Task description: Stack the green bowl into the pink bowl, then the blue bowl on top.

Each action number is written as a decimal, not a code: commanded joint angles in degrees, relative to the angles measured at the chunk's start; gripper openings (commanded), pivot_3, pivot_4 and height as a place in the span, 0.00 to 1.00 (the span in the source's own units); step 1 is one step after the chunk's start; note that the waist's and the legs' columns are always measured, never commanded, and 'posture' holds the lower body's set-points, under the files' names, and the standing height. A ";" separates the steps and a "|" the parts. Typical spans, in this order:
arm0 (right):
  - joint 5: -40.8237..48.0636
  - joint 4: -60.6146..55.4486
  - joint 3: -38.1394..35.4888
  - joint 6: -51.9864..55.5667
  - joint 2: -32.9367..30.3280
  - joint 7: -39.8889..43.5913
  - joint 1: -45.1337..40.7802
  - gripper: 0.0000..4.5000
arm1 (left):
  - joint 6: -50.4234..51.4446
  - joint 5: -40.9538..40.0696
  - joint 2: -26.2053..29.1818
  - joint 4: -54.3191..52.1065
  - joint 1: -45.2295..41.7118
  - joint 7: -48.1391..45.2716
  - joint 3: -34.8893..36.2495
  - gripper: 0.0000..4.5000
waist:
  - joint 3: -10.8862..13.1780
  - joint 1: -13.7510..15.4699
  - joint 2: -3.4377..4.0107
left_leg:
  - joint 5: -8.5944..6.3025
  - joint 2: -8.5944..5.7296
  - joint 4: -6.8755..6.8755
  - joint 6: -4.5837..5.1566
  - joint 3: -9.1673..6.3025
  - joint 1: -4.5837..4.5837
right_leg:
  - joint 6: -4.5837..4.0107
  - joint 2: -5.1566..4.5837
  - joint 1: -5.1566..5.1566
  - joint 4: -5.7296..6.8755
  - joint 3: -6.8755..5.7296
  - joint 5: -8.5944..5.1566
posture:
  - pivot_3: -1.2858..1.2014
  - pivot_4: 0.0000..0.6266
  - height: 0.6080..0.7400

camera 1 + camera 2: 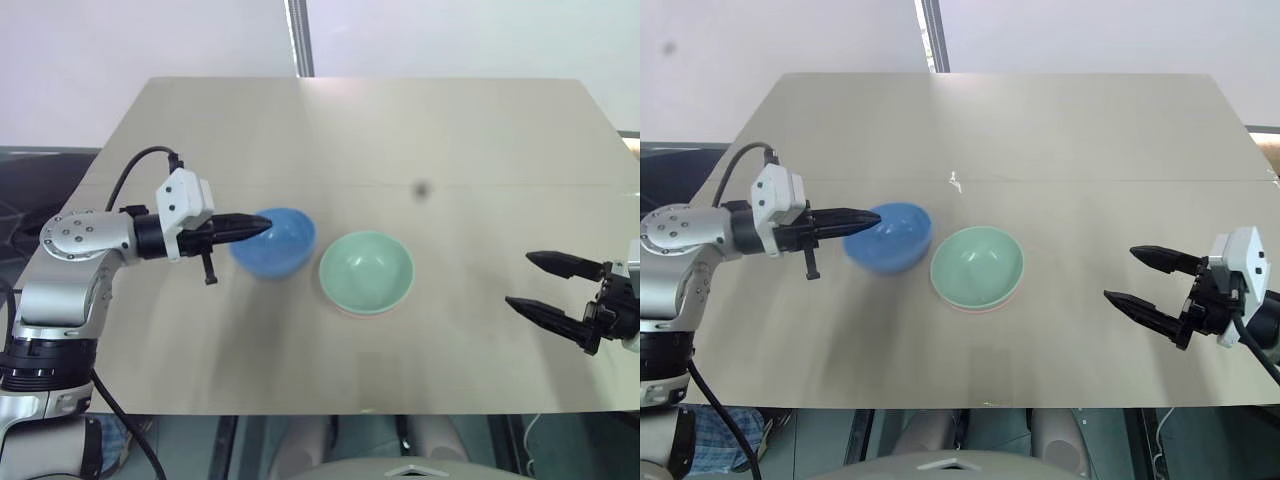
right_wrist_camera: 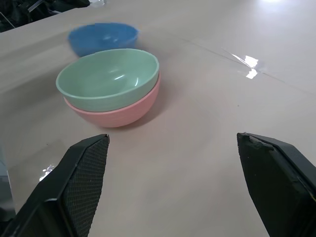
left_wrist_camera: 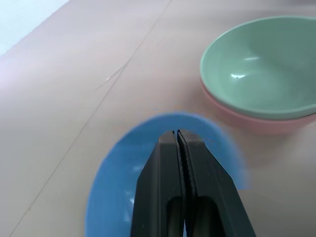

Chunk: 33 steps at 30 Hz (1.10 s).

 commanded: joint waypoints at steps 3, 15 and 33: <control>0.31 -1.07 -1.23 -1.49 0.36 -0.30 1.18 1.00 | 1.72 -0.69 1.90 -2.61 4.78 -1.24 0.90 0.02 | 0.00 -0.06 0.00 | 0.00 0.01 0.00 0.00 0.00 0.00 | 0.00 0.01 -0.01 0.00 0.01 0.00 | 0.52 0.24 1.00; 0.05 -0.20 -1.08 -2.29 -0.24 -0.41 0.98 1.00 | -1.74 -0.15 1.68 -1.83 6.35 -2.28 1.08 0.87 | 0.00 0.05 -0.01 | 0.00 0.01 0.04 0.01 -0.01 0.00 | 0.00 0.00 0.01 0.02 -0.01 0.00 | 0.52 0.24 1.00; -0.20 -0.21 -1.35 -2.95 0.02 -0.90 1.33 1.00 | -7.89 6.46 3.38 0.98 9.68 -5.94 -2.70 0.99 | 0.01 0.01 -0.01 | 0.00 0.00 0.04 0.01 0.00 0.00 | 0.00 0.01 0.01 0.03 -0.01 0.00 | 0.52 0.24 1.00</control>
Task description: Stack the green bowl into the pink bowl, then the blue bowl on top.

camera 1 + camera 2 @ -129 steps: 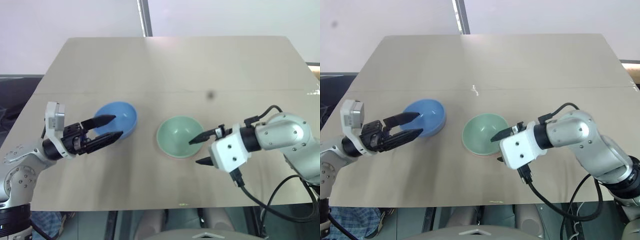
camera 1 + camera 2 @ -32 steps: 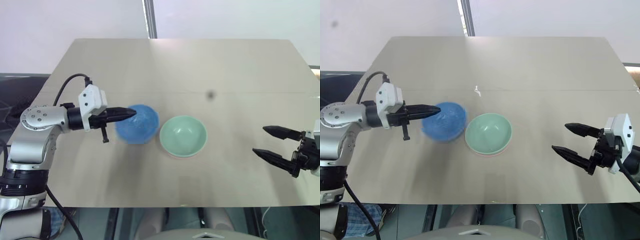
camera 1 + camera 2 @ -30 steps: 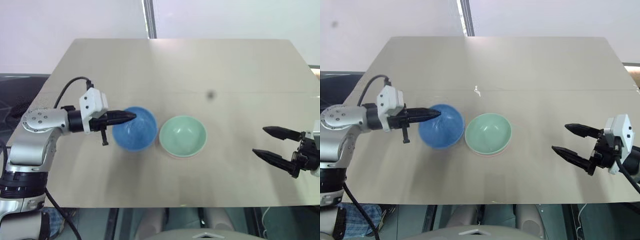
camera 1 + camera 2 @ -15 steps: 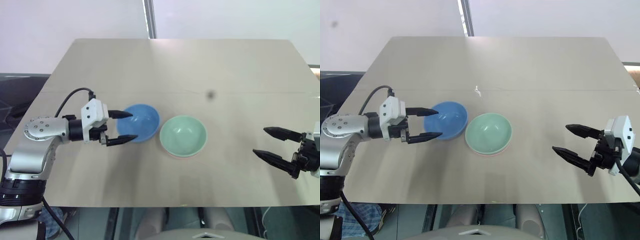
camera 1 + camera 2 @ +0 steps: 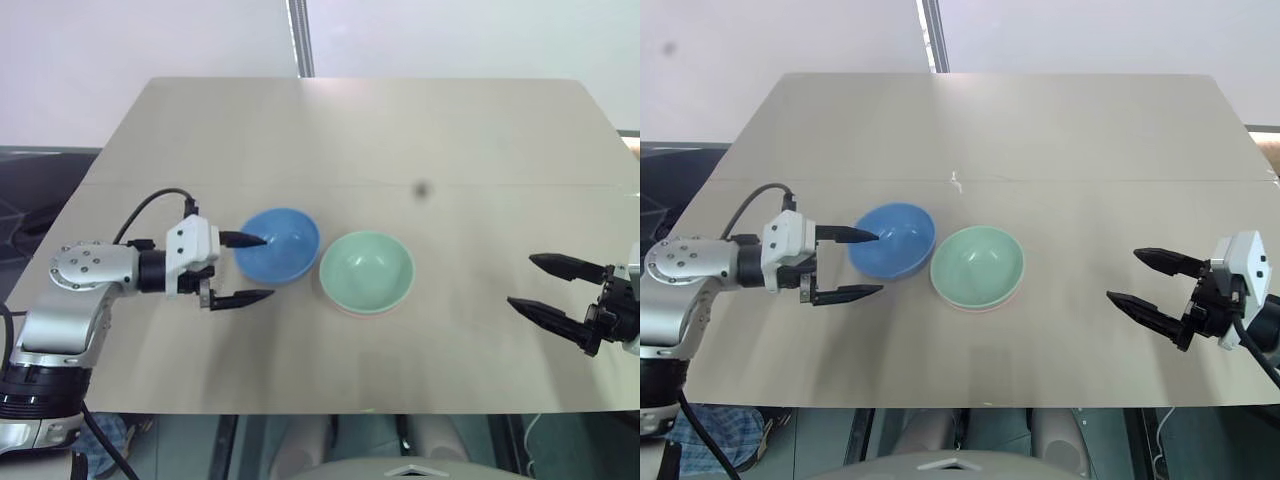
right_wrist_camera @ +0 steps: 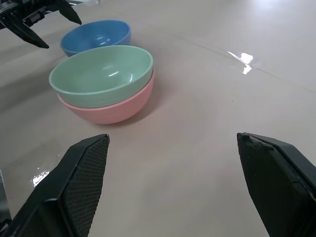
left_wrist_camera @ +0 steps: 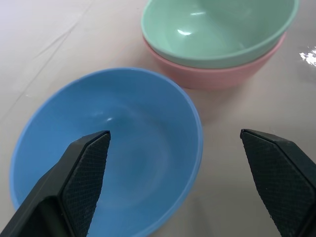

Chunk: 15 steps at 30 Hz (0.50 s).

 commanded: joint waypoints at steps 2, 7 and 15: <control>0.21 -1.19 -1.51 -1.24 -0.10 -0.20 0.23 1.00 | -3.34 3.46 1.77 1.73 0.90 -0.36 -1.38 0.99 | 0.00 0.02 0.00 | 0.00 0.00 0.00 0.00 -0.01 0.00 | 0.00 0.01 0.00 0.00 0.00 0.00 | 0.52 0.24 1.00; 0.26 -1.54 -1.73 -1.31 0.03 -0.40 0.68 1.00 | -6.99 4.93 1.22 4.15 0.25 0.00 -1.91 0.99 | 0.00 0.07 0.00 | 0.00 0.01 0.00 0.01 -0.01 0.00 | 0.00 0.00 0.00 0.00 -0.01 0.00 | 0.52 0.24 1.00; 0.26 -1.58 -1.60 -1.60 0.15 -0.67 0.89 1.00 | -9.78 5.11 -0.48 6.34 -2.28 1.23 -2.51 0.36 | 0.00 0.00 0.00 | 0.00 0.00 0.01 0.00 -0.01 0.00 | 0.00 0.00 0.00 0.01 -0.01 0.00 | 0.52 0.24 1.00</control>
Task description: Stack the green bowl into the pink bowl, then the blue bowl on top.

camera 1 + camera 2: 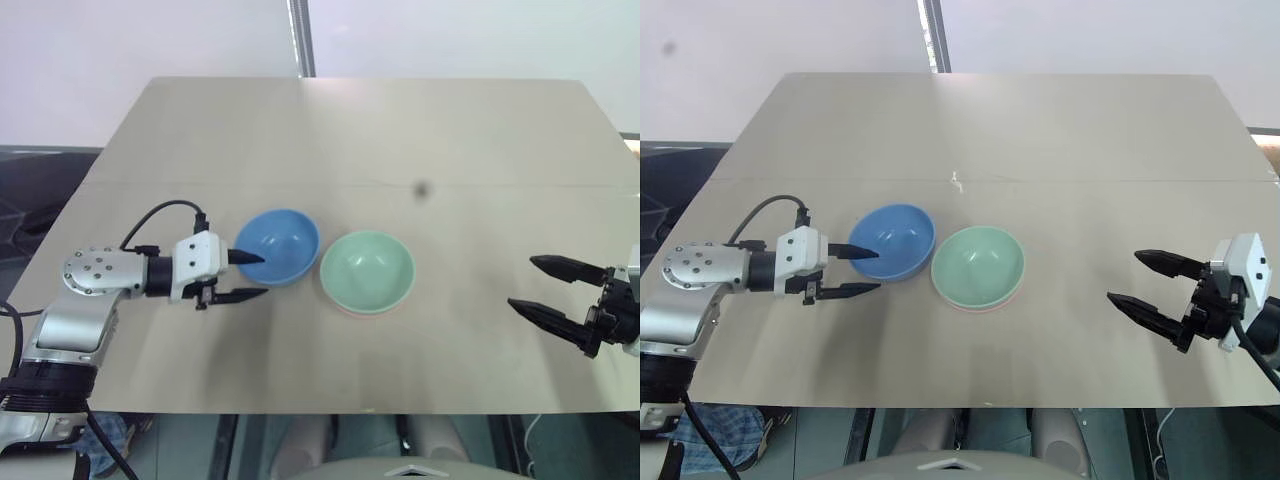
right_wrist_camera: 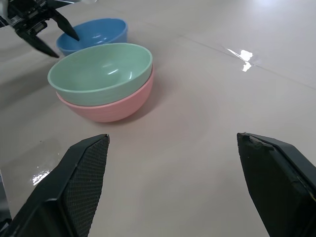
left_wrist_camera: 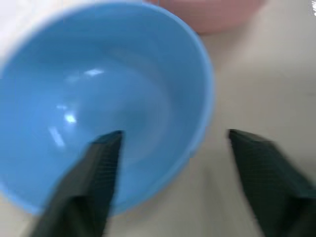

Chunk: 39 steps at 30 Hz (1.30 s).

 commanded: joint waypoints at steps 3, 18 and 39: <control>0.29 -1.46 -1.51 -1.48 0.05 -0.28 0.20 1.00 | -1.34 -0.01 0.12 0.08 -0.65 0.17 0.10 0.01 | 0.00 -0.12 0.00 | 0.00 0.00 0.00 0.00 0.01 0.00 | 0.00 0.00 0.00 0.00 0.01 0.00 | 0.52 0.24 1.00; 0.49 -1.38 -1.74 -1.56 -0.38 -0.31 0.54 1.00 | -2.18 -1.86 -0.20 0.16 -9.77 -0.93 -0.19 0.01 | 0.00 0.08 -0.01 | 0.00 -0.03 0.09 0.00 -0.05 -0.06 | 0.00 0.01 0.01 0.02 -0.07 0.00 | 0.52 0.24 1.00; 0.28 -1.62 -0.88 -1.93 0.24 -1.48 -0.49 1.00 | -9.67 -4.56 -5.89 -5.49 -28.45 -15.87 -11.41 0.01 | 0.01 -0.19 -0.02 | -0.03 -0.19 0.59 0.06 -0.13 -0.27 | 0.02 0.07 -0.02 0.20 -0.17 0.01 | 0.52 0.24 1.00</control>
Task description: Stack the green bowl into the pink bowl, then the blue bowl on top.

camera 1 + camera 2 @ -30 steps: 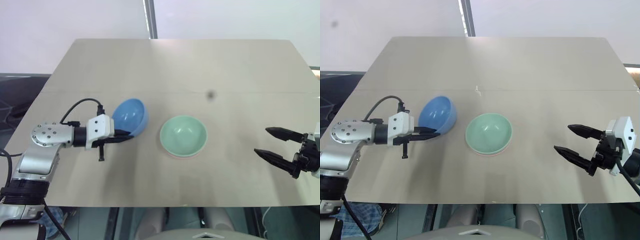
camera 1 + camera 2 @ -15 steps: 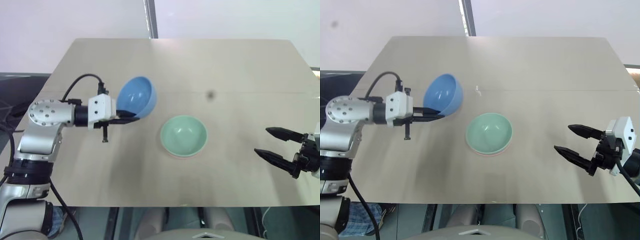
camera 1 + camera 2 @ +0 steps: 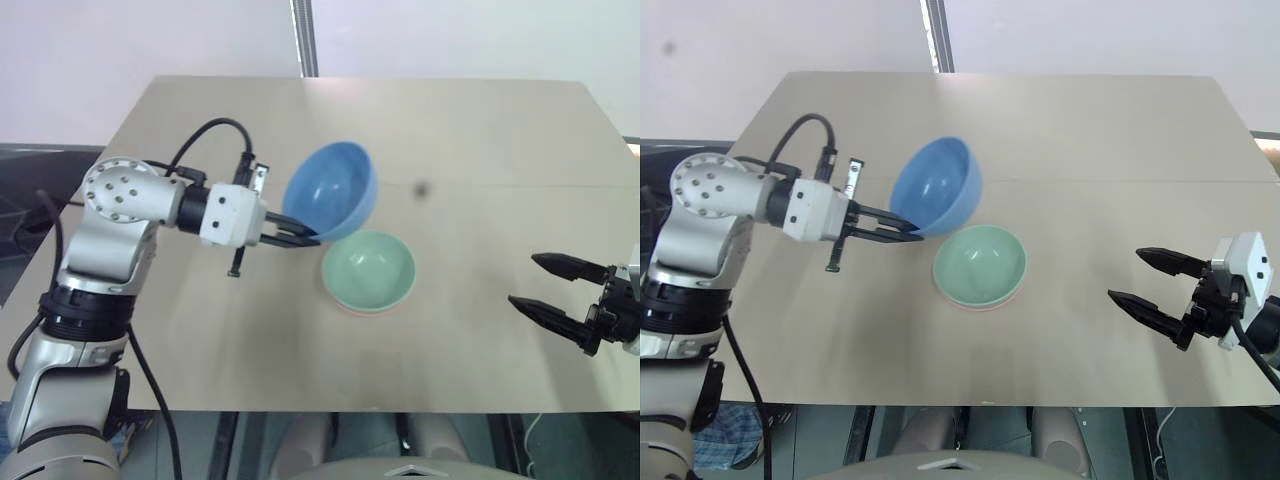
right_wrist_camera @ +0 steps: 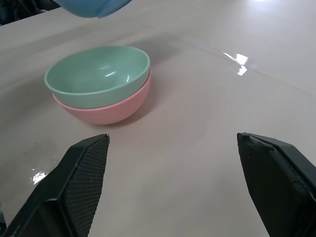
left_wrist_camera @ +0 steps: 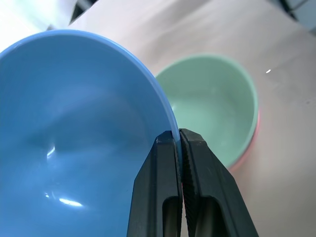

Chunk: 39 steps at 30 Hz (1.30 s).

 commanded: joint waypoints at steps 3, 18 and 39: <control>0.17 -1.91 -0.86 -1.28 0.42 -0.90 -0.29 1.00 | -6.20 1.01 -1.68 1.15 -2.27 -3.57 -2.88 0.01 | 0.00 -0.13 0.00 | 0.00 0.00 0.01 0.00 0.01 0.01 | 0.00 0.00 0.00 0.03 0.01 0.00 | 0.52 0.24 1.00; 0.38 -3.49 -2.32 -1.63 1.16 -1.86 2.08 1.00 | -5.59 0.00 -3.27 4.54 -4.13 -2.24 -2.16 0.55 | 0.00 -0.08 -0.01 | 0.00 -0.03 0.09 0.00 -0.03 0.02 | 0.00 0.01 0.00 0.13 0.00 0.00 | 0.52 0.24 1.00; 1.97 -0.89 -7.62 -1.94 -0.80 5.29 5.65 1.00 | 29.95 -10.87 10.85 7.29 23.47 9.26 21.37 0.55 | 0.07 -1.02 -0.07 | -0.11 0.17 0.02 0.20 -0.03 0.23 | 0.00 0.00 0.00 0.30 0.21 -0.01 | 0.52 0.24 1.00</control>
